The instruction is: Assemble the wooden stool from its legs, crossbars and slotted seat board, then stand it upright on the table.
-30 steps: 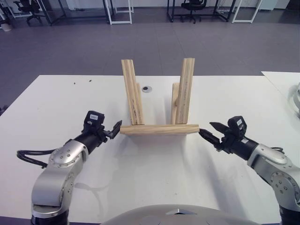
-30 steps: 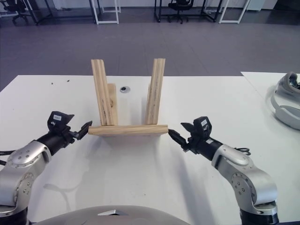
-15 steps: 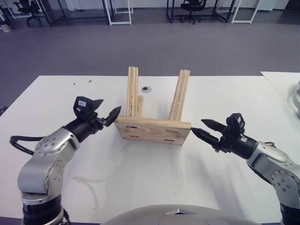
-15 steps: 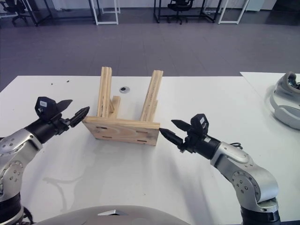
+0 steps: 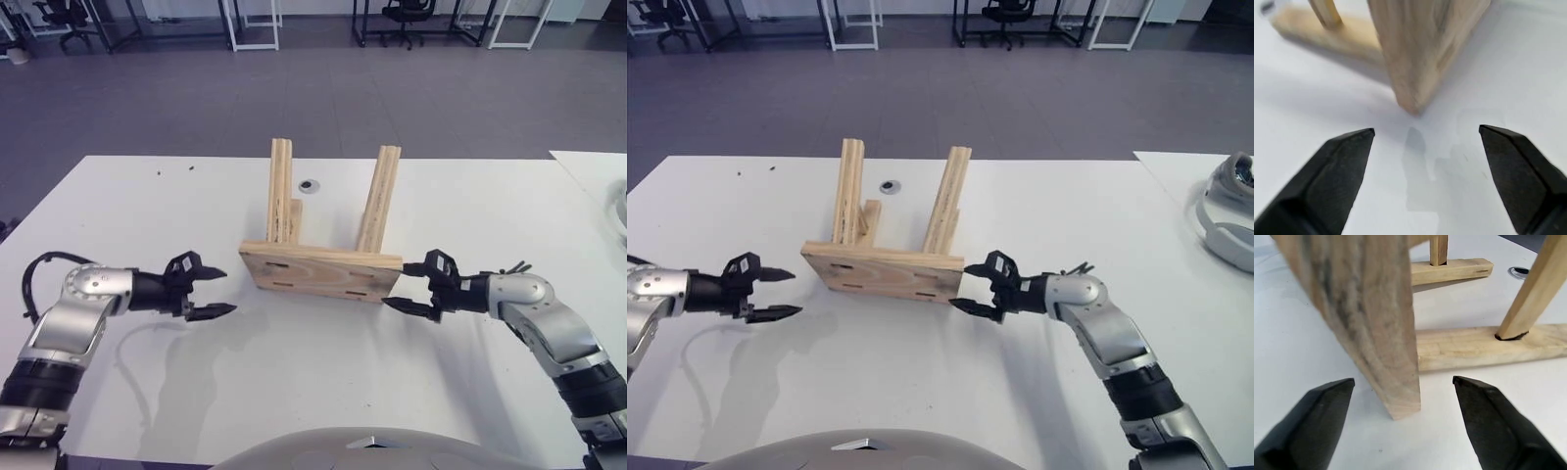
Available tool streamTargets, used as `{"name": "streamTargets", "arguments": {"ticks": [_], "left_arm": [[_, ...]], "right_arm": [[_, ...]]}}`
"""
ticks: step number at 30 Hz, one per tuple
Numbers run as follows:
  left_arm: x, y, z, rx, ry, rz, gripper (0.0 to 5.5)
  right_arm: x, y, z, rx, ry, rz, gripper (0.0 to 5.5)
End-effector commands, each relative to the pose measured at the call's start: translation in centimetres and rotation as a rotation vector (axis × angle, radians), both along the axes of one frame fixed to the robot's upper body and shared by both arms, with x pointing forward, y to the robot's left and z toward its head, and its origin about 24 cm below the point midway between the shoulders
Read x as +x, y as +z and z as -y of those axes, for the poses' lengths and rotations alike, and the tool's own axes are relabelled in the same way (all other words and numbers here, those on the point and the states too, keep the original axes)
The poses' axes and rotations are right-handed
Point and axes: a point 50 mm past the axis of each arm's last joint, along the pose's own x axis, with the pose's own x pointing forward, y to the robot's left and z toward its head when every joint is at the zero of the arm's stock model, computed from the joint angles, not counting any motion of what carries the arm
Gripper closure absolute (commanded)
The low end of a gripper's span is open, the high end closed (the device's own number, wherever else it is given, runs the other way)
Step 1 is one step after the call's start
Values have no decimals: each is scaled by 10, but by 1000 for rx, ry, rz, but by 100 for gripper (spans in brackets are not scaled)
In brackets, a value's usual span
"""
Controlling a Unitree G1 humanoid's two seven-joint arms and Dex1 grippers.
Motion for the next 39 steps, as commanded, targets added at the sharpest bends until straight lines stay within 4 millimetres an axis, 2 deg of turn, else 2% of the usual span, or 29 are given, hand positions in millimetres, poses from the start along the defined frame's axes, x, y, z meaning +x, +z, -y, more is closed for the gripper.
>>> {"name": "streamTargets", "arguments": {"ticks": [1,3,7,10,15,18,21,23,26,28,29,30,31,33,34,35,36,37,39], "left_arm": [[24,2,18,7,-79,65,154],[27,4,25,-33,-128,44,151],[22,-5,21,35,-186,-32,210],[24,-1,18,43,-200,-32,259],[22,2,31,-5,-271,-27,335],[20,8,30,-10,-296,-21,387],[20,31,39,-143,-308,28,401],[17,52,44,-263,-305,38,402],[4,109,39,-422,-328,-62,402],[-5,154,36,-531,-320,-218,402],[-14,169,37,-561,-326,-300,402],[-24,182,36,-586,-341,-399,403],[-32,190,36,-603,-355,-487,403],[-54,197,37,-644,-419,-707,408],[-50,193,34,-676,-401,-789,410],[-38,175,25,-754,-304,-856,415],[-34,155,22,-820,-229,-903,415],[-34,142,21,-865,-173,-930,415],[-34,142,21,-912,-165,-941,415]], "right_arm": [[7,-4,-6,-59,41,35,172],[9,-5,-7,-75,48,49,192],[14,-3,-6,-78,40,76,254],[15,0,-7,-59,52,94,309],[15,4,-8,-49,84,119,382],[16,8,-4,-49,96,130,383],[16,24,-3,31,134,118,383],[14,49,-2,157,167,70,383],[5,124,10,335,315,-85,383],[-7,185,18,409,450,-296,383],[-11,211,19,448,501,-405,386],[-16,234,19,482,570,-539,390],[-19,248,19,499,616,-647,394],[-28,251,15,488,680,-876,411],[-26,242,14,512,671,-983,415],[-21,212,19,557,584,-1123,416],[-21,188,24,596,507,-1232,416],[-23,173,28,620,456,-1306,416],[-29,171,34,650,441,-1365,416]]}}
